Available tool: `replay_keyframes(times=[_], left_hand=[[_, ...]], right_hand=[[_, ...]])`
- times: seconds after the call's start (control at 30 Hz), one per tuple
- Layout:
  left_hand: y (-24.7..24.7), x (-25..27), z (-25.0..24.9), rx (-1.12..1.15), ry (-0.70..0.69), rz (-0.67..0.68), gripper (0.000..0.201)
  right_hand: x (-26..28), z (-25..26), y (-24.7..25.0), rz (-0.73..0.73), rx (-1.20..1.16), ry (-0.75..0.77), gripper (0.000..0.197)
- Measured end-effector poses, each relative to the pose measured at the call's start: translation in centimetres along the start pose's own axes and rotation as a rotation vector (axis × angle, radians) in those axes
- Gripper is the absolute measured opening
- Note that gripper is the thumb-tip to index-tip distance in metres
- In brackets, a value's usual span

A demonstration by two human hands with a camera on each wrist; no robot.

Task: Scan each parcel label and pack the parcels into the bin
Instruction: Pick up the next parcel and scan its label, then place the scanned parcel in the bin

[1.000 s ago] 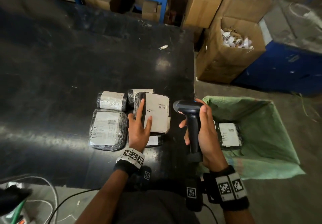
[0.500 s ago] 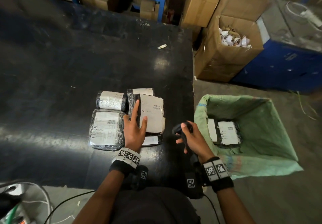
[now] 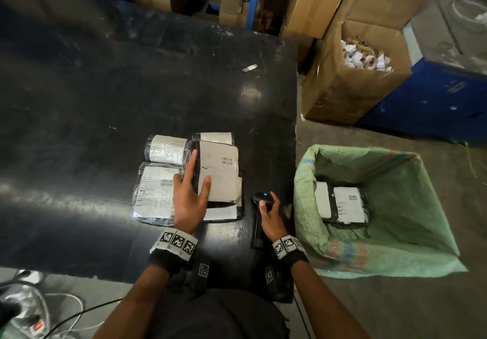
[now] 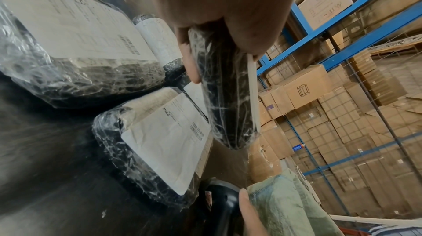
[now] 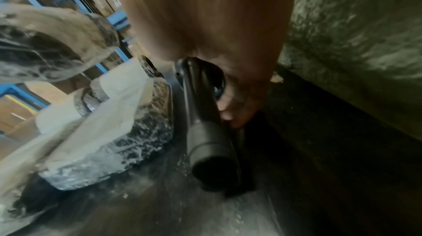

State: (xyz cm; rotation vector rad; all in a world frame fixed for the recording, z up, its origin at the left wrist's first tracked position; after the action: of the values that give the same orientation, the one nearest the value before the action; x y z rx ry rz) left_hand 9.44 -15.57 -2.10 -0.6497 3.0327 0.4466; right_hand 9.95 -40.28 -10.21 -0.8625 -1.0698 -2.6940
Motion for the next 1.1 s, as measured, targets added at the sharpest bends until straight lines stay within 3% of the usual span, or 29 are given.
replay_keyframes(times=[0.07, 0.17, 0.4, 0.53, 0.73, 0.87, 1.1], left_hand=[[-0.3, -0.1, -0.5, -0.014, -0.021, 0.006, 0.067], [-1.2, -0.1, -1.4, 0.024, -0.004, 0.024, 0.068], [-6.0, 0.5, -4.5, 0.125, -0.015, 0.148, 0.066], [-9.2, 0.7, -5.8, 0.233, 0.022, 0.203, 0.066], [-15.1, 2.1, -8.1, 0.391, 0.085, 0.348, 0.062], [-21.4, 3.7, -8.5, 0.109, 0.120, 0.544, 0.059], [-31.3, 6.9, -7.5, -0.442, -0.129, 0.586, 0.080]], right_hand=[[-0.1, -0.3, 1.1, -0.102, 0.126, 0.018, 0.061], [0.6, 1.5, 3.8, -0.260, 0.095, 0.212, 0.056], [2.4, 7.2, 6.2, -0.002, -0.289, 0.445, 0.058], [2.6, 7.8, 9.3, -0.078, -0.325, 0.475, 0.056], [1.9, 4.2, 15.3, -0.145, -0.330, 0.458, 0.053], [0.7, -0.8, 22.0, -0.158, -0.212, 0.425, 0.051], [-6.1, -12.4, 31.4, -0.040, 0.104, 0.130, 0.050]])
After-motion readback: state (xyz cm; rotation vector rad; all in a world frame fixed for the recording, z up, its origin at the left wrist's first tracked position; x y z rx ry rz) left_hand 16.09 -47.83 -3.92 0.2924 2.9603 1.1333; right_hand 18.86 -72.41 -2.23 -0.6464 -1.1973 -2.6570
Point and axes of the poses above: each hand's wrist, its own x-axis away from the middle knuckle, its own y-axis out of the back of the hand, z = x × y, the point moved 6 cm from there along -x, towards the middle knuckle, and after that the axes turned 12 degrees about x, right-handed, at the moved point
